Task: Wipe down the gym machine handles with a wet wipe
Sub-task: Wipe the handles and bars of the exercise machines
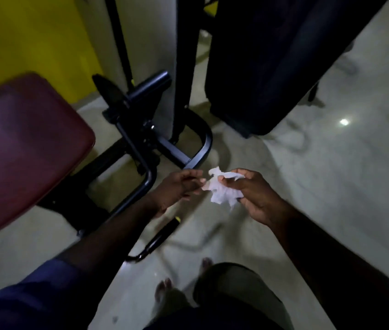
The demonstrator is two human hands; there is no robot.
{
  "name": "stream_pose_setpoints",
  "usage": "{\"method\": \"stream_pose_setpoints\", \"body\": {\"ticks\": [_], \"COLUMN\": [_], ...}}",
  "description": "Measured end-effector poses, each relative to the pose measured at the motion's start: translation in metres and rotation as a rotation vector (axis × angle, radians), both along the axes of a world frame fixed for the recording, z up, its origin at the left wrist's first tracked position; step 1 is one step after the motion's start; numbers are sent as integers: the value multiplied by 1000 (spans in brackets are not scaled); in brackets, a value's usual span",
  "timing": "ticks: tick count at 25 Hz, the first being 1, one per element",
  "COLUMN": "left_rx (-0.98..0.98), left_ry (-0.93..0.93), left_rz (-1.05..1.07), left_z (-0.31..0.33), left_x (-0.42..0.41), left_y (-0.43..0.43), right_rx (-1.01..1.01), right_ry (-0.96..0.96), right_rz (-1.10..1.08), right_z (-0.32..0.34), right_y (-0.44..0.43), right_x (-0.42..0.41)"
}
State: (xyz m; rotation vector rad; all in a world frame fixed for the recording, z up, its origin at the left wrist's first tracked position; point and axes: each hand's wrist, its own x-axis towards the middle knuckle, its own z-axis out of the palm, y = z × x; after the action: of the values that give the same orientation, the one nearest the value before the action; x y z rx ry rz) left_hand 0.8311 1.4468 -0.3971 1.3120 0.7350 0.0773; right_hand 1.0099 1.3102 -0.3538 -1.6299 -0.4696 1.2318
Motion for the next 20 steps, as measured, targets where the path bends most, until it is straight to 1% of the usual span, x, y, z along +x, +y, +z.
{"method": "stream_pose_setpoints", "body": {"ticks": [2, 4, 7, 8, 10, 11, 12, 14, 16, 17, 20], "left_rx": [-32, -46, 79, 92, 56, 47, 48, 85, 114, 127, 217], "left_ry": [-126, -209, -192, -173, -121, -93, -82, -87, -102, -97, -116], "left_rz": [-71, -125, -23, 11, 44, 49, 49, 47, 20, -15, -212], "left_z": [38, 65, 88, 93, 104, 109, 112, 119, 127, 132, 145], "left_x": [35, 76, 143, 169, 224, 254, 286, 343, 405, 432, 510], "left_y": [-2, -7, -13, -18, -33, -44, -55, -74, -95, -103, -119], "right_rx": [82, 106, 135, 130, 97, 113, 149, 222, 259, 232, 30], "right_ry": [-5, -35, -90, -98, -39, 7, 23, -9, -91, -178, -563], "right_rz": [45, -32, -213, -278, -420, -471, -486, -418, -393, -427, -531], "right_z": [36, 62, 78, 82, 86, 86, 85, 81, 77, 77, 88], "right_y": [-10, -23, -40, -47, -63, -75, -90, -115, -146, -160, -191], "right_x": [22, 50, 100, 123, 168, 192, 218, 262, 317, 345, 424]}}
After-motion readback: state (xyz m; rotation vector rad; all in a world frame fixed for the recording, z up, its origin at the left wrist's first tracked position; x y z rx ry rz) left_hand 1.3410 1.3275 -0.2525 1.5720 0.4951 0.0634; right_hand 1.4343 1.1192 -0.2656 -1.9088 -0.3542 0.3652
